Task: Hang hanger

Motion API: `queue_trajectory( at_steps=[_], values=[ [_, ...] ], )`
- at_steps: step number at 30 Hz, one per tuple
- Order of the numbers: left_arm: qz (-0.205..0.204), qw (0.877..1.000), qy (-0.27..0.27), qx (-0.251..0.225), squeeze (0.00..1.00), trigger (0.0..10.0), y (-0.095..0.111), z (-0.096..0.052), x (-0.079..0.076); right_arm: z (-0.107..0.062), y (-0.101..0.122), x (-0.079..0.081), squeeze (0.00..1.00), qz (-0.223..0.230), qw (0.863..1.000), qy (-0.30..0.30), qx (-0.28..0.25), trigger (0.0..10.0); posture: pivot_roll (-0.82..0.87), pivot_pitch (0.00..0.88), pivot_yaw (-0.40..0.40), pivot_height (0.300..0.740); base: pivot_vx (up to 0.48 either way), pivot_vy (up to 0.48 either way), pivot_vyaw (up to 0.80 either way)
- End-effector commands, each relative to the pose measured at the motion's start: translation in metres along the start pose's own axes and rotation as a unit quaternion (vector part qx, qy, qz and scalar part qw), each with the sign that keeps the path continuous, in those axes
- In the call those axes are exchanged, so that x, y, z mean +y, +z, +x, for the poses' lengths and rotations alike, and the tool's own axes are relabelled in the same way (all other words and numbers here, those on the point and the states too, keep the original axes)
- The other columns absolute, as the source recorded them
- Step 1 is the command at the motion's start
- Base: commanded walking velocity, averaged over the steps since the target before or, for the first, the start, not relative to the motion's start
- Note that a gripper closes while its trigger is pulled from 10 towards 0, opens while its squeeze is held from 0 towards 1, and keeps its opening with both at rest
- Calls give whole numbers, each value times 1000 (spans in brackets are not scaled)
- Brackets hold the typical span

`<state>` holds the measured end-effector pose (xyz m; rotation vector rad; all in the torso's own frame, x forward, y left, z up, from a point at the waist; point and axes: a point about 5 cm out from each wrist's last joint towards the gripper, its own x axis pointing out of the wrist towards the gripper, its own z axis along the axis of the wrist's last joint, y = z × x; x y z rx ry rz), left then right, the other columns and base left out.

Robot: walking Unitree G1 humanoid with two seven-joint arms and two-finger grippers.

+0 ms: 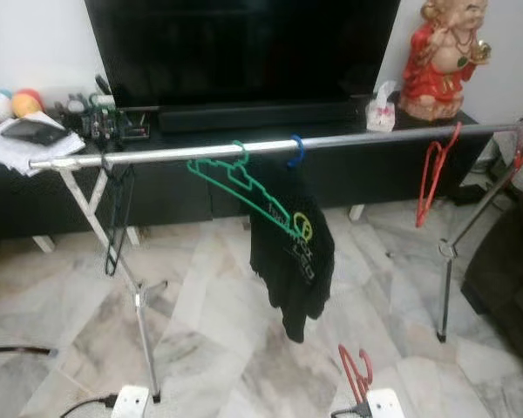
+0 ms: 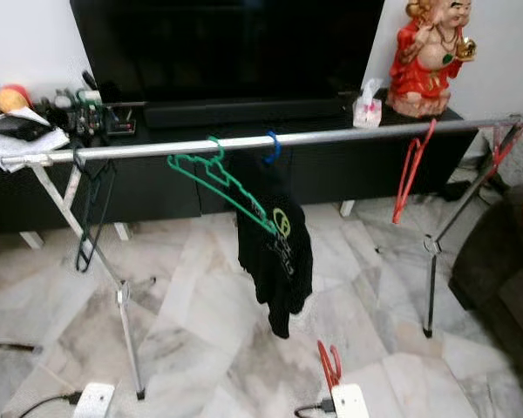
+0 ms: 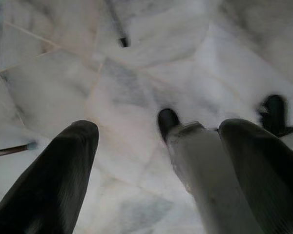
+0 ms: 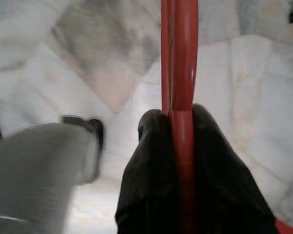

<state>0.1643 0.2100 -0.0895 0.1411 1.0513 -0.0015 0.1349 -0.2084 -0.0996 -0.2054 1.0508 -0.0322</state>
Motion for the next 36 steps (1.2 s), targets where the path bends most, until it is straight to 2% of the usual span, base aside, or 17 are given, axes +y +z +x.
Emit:
queue_trajectory(
  at_steps=[1, 8, 20, 36],
  values=[
    [11, 1000, 2, 12, 0, 10000, -6, -1, 4, 0, 2, 2, 0, 7, 1000, 1, -3, 10000, -115, 0, -26, 740, 0, -368, 0],
    [13, 1000, 1, 14, 0, 10000, -7, -1, 4, 0, 2, 2, 0, 9, 1000, 0, -3, 10000, -117, 0, -27, 740, 0, -368, 0],
    [14, 1000, -1, 19, 0, 10000, -9, -1, 3, 0, 2, 2, 0, 17, 1000, -4, -5, 10000, -117, 0, -28, 740, 0, 0, 0],
    [0, 1000, 10, 26, 0, 10000, -19, -4, 11, -1, 5, 0, 0, 32, 998, -30, -34, 10000, -119, 0, -28, 740, 0, 0, 0]
  ],
)
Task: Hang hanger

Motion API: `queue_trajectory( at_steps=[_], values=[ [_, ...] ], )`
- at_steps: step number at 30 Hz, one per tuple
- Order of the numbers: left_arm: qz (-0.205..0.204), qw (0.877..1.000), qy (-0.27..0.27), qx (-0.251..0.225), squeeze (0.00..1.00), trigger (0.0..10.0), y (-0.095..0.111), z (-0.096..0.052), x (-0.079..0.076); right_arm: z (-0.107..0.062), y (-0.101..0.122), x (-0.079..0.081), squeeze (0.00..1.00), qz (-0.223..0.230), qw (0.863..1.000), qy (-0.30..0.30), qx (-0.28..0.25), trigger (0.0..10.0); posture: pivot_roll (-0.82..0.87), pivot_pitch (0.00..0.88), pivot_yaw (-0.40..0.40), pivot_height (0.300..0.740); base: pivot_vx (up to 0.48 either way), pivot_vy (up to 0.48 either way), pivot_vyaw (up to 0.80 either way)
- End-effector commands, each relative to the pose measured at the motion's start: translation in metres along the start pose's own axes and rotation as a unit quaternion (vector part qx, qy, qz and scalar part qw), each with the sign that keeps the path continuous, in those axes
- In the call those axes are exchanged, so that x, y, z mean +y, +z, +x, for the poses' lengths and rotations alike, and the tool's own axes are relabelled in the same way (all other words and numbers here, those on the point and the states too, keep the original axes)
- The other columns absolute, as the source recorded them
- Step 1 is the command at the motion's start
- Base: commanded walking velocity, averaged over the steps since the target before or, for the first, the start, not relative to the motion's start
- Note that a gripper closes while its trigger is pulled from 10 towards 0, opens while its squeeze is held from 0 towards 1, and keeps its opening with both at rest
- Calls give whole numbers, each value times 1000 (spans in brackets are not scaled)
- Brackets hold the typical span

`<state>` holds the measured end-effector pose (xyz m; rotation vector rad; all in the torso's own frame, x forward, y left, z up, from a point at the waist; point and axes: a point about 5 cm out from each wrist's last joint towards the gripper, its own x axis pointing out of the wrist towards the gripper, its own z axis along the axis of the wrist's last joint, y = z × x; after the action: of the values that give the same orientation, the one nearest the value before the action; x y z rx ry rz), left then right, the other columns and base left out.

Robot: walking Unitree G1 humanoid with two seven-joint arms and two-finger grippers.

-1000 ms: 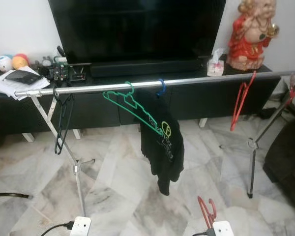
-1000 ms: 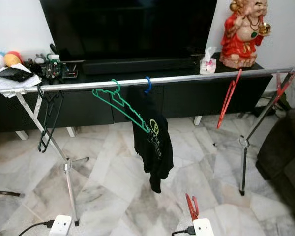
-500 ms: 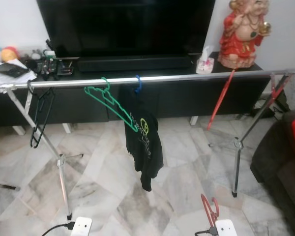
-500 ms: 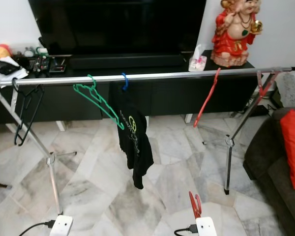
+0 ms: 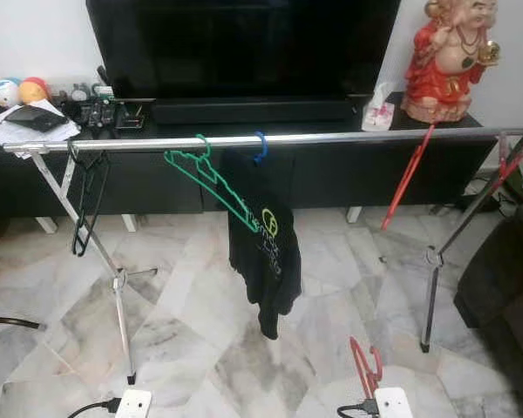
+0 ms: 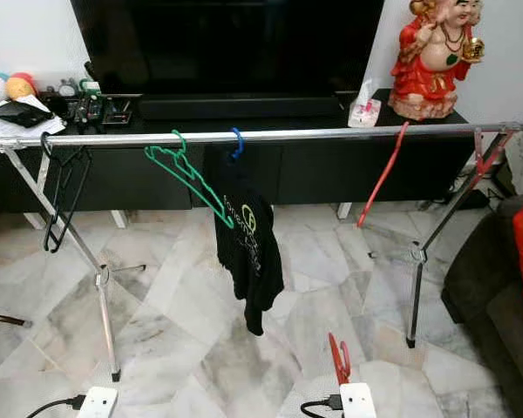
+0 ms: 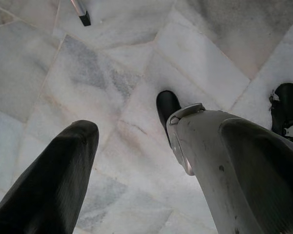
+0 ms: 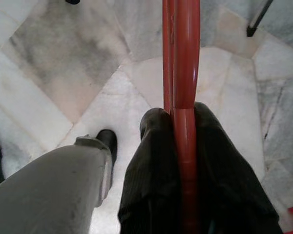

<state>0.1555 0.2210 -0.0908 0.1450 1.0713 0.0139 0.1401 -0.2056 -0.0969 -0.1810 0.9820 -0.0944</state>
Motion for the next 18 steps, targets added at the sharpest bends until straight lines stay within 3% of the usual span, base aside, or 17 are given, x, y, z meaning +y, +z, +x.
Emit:
queue_trajectory(
  at_steps=[1, 3, 5, 10, 18],
  values=[
    [2, 1000, 4, 16, 0, 10000, -10, -1, 1, 0, -1, -2, 0, 6, 1000, -7, -2, 10000, -119, 0, -28, 740, 0, 0, 0],
    [6, 1000, 2, 17, 0, 10000, -10, -1, 1, 4, 23, 1, 0, 2, 999, -9, -39, 10000, -119, 0, -28, 740, 0, 0, 0],
    [6, 1000, 2, 16, 0, 10000, -10, -1, 1, 5, 30, 1, 0, 0, 999, -10, -50, 10000, -117, 0, -30, 740, 0, 0, 0],
    [7, 1000, 2, 15, 0, 10000, -10, -1, 1, 2, 10, -7, 0, 0, 1000, -12, -15, 10000, -118, 0, -30, 740, 252, 0, 0],
    [11, 1000, 2, 15, 0, 10000, -10, -1, 3, 2, 8, -7, 0, -3, 1000, -12, -7, 10000, -116, 0, -30, 740, 276, 0, 0]
  ],
)
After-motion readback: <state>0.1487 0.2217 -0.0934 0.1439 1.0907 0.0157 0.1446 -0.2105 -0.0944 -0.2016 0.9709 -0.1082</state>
